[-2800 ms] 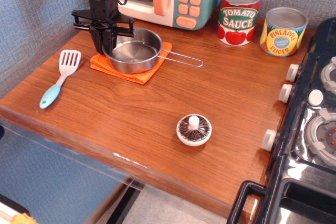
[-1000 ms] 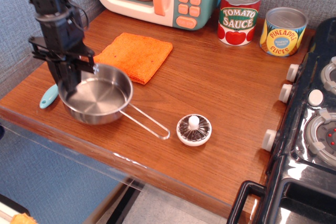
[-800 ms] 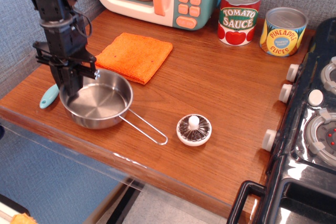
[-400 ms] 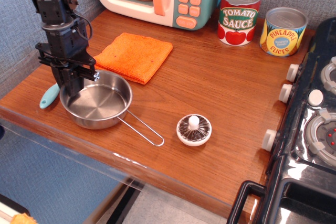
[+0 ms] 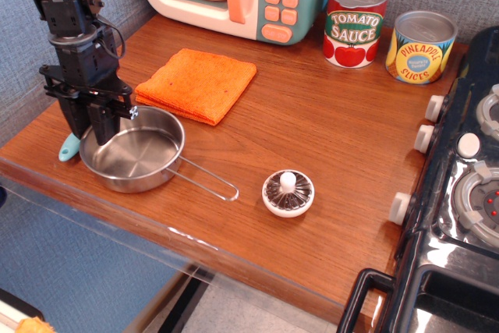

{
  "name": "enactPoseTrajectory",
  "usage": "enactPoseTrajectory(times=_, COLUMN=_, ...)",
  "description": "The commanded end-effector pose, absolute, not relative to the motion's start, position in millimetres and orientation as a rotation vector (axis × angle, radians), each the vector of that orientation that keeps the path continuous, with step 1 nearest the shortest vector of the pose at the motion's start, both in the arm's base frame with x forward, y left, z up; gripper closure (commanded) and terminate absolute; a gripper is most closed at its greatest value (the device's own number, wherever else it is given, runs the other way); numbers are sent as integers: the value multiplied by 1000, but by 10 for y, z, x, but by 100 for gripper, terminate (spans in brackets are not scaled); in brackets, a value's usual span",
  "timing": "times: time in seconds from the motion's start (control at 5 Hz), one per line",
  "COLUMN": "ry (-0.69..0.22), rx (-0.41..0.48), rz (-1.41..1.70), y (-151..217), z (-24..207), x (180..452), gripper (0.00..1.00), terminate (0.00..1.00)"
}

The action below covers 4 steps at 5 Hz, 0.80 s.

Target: Put the pot right under the napkin.

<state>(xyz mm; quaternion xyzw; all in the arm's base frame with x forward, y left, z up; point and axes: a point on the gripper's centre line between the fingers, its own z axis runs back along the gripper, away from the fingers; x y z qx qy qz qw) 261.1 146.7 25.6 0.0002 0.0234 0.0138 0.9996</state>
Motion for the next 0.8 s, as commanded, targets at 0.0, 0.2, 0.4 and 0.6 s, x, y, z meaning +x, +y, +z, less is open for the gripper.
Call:
enactPoseTrajectory(times=0.0, ry=-81, rx=49, rz=-1, y=1400, z=789, x=2655, gripper=0, terminate=0)
enactPoseTrajectory(times=0.2, ry=-147, rx=83, rz=16, y=1268, z=1131, x=2657, gripper=0, terminate=0)
enactPoseTrajectory(times=0.4, ry=-154, rx=74, rz=-42, y=1182, z=1162, x=2715, gripper=0, terminate=0)
enactPoseTrajectory(times=0.6, ry=-119, rx=59, rz=-70, y=1119, z=1053, x=2783, gripper=0, terminate=0)
